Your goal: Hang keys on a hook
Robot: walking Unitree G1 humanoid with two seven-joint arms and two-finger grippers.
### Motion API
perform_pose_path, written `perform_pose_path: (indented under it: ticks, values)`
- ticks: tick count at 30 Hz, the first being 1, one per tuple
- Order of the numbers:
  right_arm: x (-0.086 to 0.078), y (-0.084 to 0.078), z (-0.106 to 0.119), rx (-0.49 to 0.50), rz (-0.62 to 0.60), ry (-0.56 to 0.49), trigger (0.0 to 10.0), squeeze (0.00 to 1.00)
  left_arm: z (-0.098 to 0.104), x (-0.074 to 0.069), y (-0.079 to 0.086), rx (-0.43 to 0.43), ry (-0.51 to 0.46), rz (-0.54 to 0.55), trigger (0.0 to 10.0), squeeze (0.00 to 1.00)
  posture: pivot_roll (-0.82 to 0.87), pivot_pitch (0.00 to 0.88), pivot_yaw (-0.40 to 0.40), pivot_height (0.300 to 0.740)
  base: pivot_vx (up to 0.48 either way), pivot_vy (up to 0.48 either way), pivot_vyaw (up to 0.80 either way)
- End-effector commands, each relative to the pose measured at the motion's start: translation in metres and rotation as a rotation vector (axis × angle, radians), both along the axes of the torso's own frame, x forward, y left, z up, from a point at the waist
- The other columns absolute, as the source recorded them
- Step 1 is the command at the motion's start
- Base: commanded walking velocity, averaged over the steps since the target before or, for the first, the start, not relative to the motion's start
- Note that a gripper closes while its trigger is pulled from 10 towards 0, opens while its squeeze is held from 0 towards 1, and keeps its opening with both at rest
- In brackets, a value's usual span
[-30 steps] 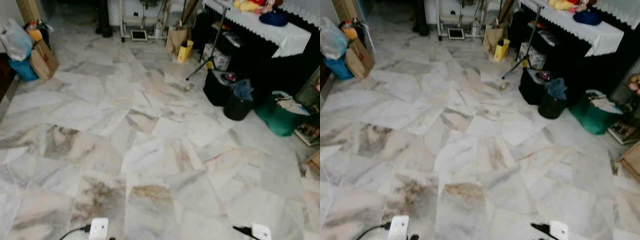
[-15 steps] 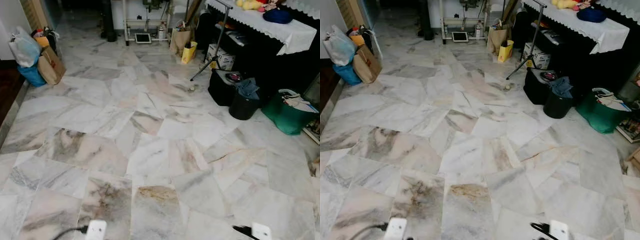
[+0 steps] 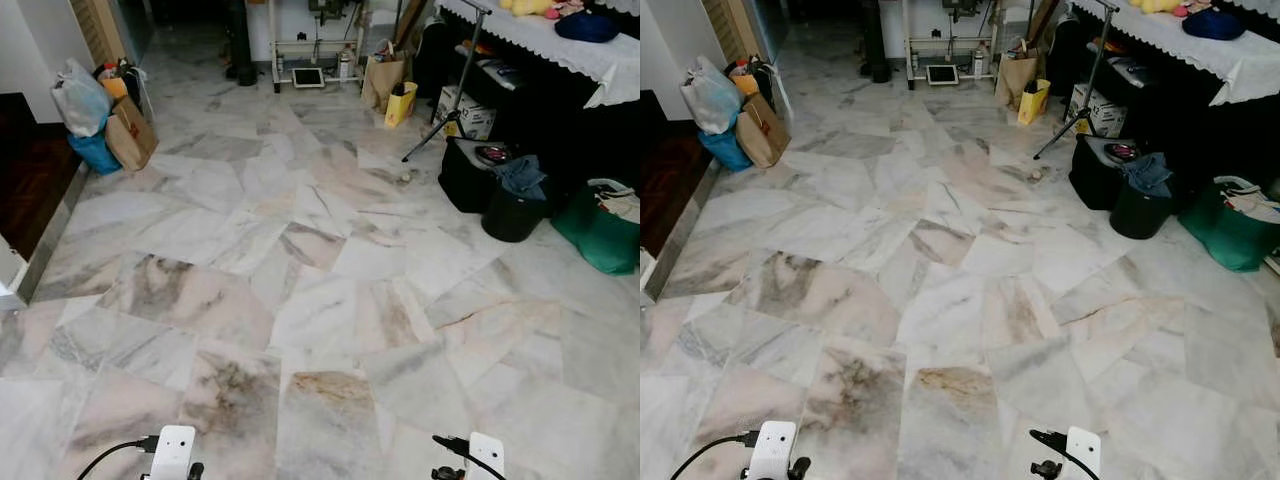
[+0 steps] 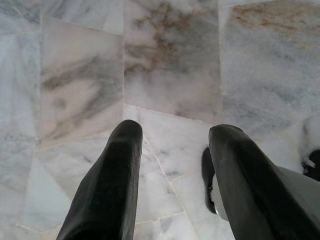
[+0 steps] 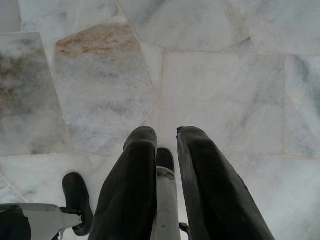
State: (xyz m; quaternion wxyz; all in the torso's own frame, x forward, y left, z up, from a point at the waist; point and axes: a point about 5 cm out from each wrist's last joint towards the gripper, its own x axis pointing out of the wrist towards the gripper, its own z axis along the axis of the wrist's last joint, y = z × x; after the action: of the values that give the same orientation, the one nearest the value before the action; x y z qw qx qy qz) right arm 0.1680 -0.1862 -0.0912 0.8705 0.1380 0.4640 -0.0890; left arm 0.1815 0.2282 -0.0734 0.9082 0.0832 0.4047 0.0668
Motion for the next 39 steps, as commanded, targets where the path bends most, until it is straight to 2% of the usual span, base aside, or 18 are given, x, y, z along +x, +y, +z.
perform_pose_path:
  ticks: [1,6,9,16,21,35,39]
  values:
    - [0.000,-0.002,0.000,0.000,-0.007,0.005,10.0,0.00,-0.003,-0.006,0.003,-0.001,0.028,0.023,10.0,0.00,0.24,0.000,-0.038,0.709,0.000,0.000,0.00]
    - [-0.001,-0.007,0.001,-0.002,-0.056,-0.011,10.0,0.00,-0.006,-0.012,0.003,-0.010,0.051,0.023,10.0,0.00,0.22,0.000,-0.004,0.709,0.000,0.000,0.00]
    - [-0.003,-0.012,0.000,-0.011,-0.087,-0.005,10.0,0.00,-0.007,-0.012,-0.001,-0.014,0.062,-0.003,10.0,0.00,0.22,0.000,-0.013,0.709,0.000,0.000,0.00]
    - [-0.008,-0.014,-0.002,-0.019,-0.063,0.027,10.0,0.00,-0.007,-0.010,-0.002,-0.027,0.061,0.017,10.0,0.00,0.20,0.000,-0.017,0.709,0.000,0.000,-0.78]
    - [-0.008,-0.018,-0.001,-0.030,-0.044,0.021,10.0,0.00,-0.011,-0.015,-0.008,-0.019,0.107,-0.017,10.0,0.00,0.19,0.000,-0.017,0.709,0.000,0.000,-0.75]
    - [-0.006,-0.025,0.001,-0.048,-0.043,0.026,10.0,0.00,-0.011,-0.013,-0.010,-0.047,0.094,-0.003,10.0,0.00,0.16,0.000,-0.012,0.709,0.000,0.000,-0.74]
    - [-0.004,-0.027,0.002,-0.056,-0.028,0.023,10.0,0.00,-0.008,-0.007,-0.010,-0.057,0.071,0.011,10.0,0.00,0.15,0.000,-0.020,0.709,0.000,0.000,-0.73]
